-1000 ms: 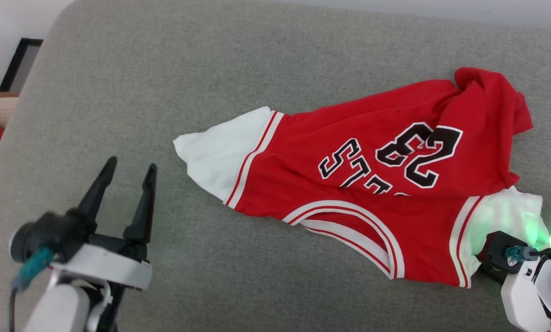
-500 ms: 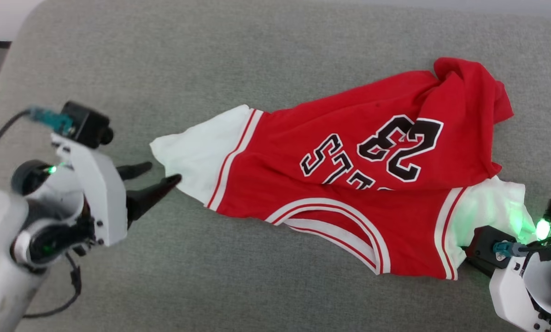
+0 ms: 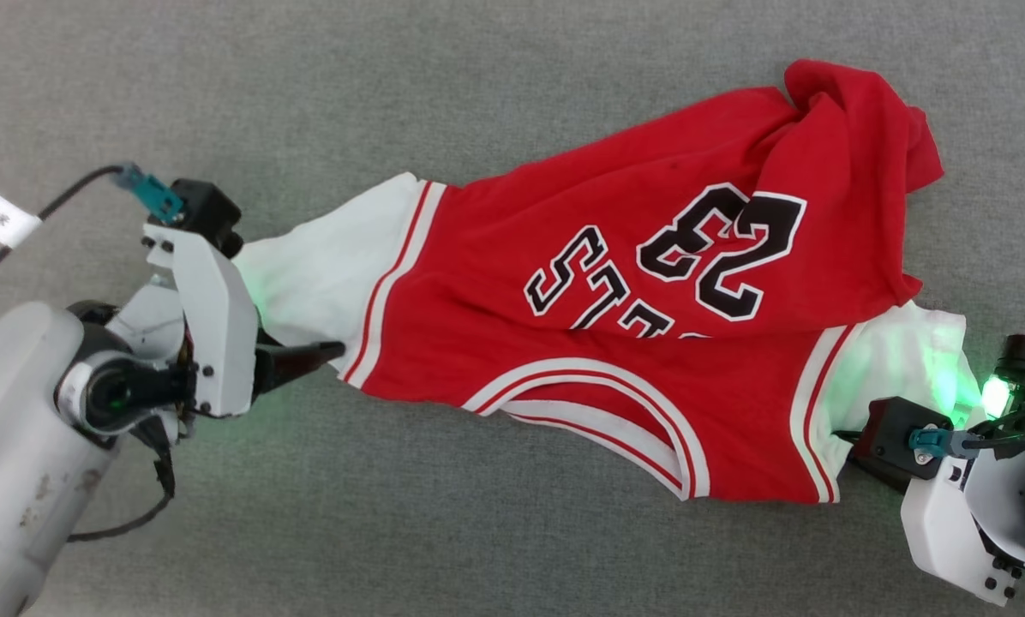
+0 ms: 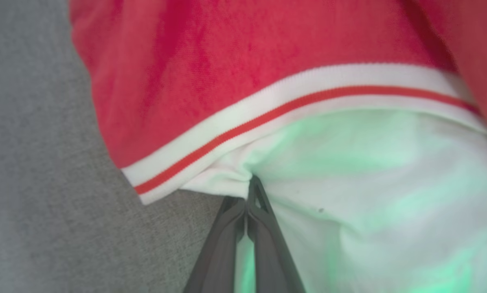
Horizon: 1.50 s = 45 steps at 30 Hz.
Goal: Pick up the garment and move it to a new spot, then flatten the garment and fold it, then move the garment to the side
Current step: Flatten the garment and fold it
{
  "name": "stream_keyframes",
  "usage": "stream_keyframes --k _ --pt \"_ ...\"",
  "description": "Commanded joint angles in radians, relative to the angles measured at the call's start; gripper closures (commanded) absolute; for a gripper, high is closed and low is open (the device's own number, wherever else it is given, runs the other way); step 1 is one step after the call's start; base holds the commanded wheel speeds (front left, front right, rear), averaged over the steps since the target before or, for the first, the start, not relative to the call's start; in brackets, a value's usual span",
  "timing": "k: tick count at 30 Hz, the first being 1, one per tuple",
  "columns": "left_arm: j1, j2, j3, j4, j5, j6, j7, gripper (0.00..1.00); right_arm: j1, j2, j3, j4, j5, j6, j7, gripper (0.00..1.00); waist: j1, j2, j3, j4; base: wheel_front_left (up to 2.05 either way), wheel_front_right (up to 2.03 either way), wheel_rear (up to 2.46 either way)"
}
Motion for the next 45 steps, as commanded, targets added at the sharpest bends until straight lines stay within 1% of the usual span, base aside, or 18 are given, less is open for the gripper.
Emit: stream_keyframes --k 1,3,4,5,6,7,10,13,19,25,29,31,34,37,39,43,44,45 --pt "0.001 -0.016 -0.018 0.023 -0.013 -0.001 -0.004 0.0 0.016 0.019 0.025 0.051 -0.01 -0.01 0.032 1.0 0.0 0.0 0.015 -0.01 0.0 0.0 0.0" --pt "-0.007 -0.03 -0.036 0.045 -0.033 -0.001 -0.007 0.0 0.01 0.021 0.025 0.048 -0.009 -0.011 0.036 1.0 0.0 0.0 0.02 -0.013 0.0 0.0 0.0" --pt "-0.01 -0.034 -0.045 0.052 -0.046 -0.001 -0.006 0.11 0.01 0.022 0.025 0.047 -0.009 -0.013 0.038 1.0 0.0 0.0 0.021 -0.014 0.0 0.0 0.0" --pt "-0.013 -0.037 -0.054 0.056 -0.056 -0.001 -0.006 0.4 0.01 0.023 0.025 0.045 -0.008 -0.014 0.04 1.0 0.0 0.0 0.022 -0.015 0.0 0.0 0.0" --pt "-0.016 -0.04 -0.061 0.06 -0.068 -0.001 -0.008 0.65 0.007 0.023 0.025 0.044 -0.007 -0.014 0.041 1.0 0.0 0.0 0.023 -0.015 0.0 0.0 0.0" --pt "-0.017 -0.043 -0.065 0.062 -0.084 -0.001 -0.012 1.0 0.006 0.022 0.025 0.043 -0.005 -0.014 0.039 1.0 0.0 0.0 0.021 -0.015 0.0 0.0 0.0" --pt "-0.021 -0.042 -0.051 0.051 -0.136 -0.002 -0.036 1.0 0.001 0.02 0.024 0.054 -0.001 -0.014 0.021 1.0 0.0 0.0 0.006 -0.019 0.0 0.0 0.0" --pt "-0.009 -0.008 -0.025 0.028 -0.182 -0.002 -0.08 1.0 -0.019 0.013 0.021 0.071 0.02 -0.014 -0.02 1.0 0.0 0.0 -0.02 -0.027 0.0 0.0 0.0" --pt "0.076 0.051 0.049 -0.121 -0.278 -0.002 -0.223 1.0 -0.045 -0.019 -0.043 0.087 0.069 -0.007 -0.163 1.0 0.0 0.0 -0.073 -0.051 0.0 0.0 0.0" --pt "0.193 0.105 0.171 -0.334 -0.384 -0.002 -0.371 1.0 -0.004 -0.095 -0.165 0.038 0.108 -0.007 -0.227 1.0 0.0 0.0 -0.111 -0.07 0.0 0.0 0.0" --pt "0.257 0.116 0.249 -0.452 -0.446 -0.002 -0.424 1.0 0.035 -0.132 -0.278 -0.006 0.153 -0.007 -0.253 1.0 0.0 0.0 -0.119 -0.071 0.0 0.0 0.0" --pt "0.269 0.114 0.276 -0.479 -0.441 -0.002 -0.446 1.0 0.053 -0.13 -0.342 -0.008 0.181 -0.007 -0.26 1.0 0.0 0.0 -0.113 -0.07 0.0 0.0 0.0" --pt "0.236 0.082 0.298 -0.45 -0.4 -0.002 -0.496 1.0 0.066 -0.089 -0.421 0.01 0.205 -0.007 -0.26 1.0 0.0 0.0 -0.092 -0.066 0.0 0.0 0.0" --pt "0.147 0.015 0.315 -0.375 -0.372 -0.002 -0.551 1.0 0.021 -0.022 -0.489 0.055 0.225 -0.007 -0.243 1.0 0.0 0.0 -0.065 -0.062 0.0 0.0 0.0" --pt "0.068 -0.034 0.321 -0.307 -0.374 -0.002 -0.568 1.0 -0.035 0.033 -0.528 0.106 0.231 -0.007 -0.224 1.0 0.0 0.0 -0.041 -0.062 0.0 0.0 0.0" --pt "-0.159 -0.125 0.339 -0.105 -0.315 0.0 -0.638 1.0 -0.209 0.168 -0.606 0.253 0.219 -0.006 -0.186 1.0 0.0 0.0 0.02 -0.062 0.0 0.0 0.0" --pt "-0.159 -0.125 0.339 -0.105 -0.315 0.0 -0.638 1.0 -0.209 0.168 -0.606 0.253 0.219 -0.006 -0.186 1.0 0.0 0.0 0.02 -0.062 0.0 0.0 0.0" --pt "-0.221 -0.145 0.341 -0.046 -0.295 0.007 -0.659 1.0 -0.262 0.197 -0.618 0.292 0.204 -0.007 -0.178 1.0 0.0 0.0 0.037 -0.062 0.0 0.0 0.0"
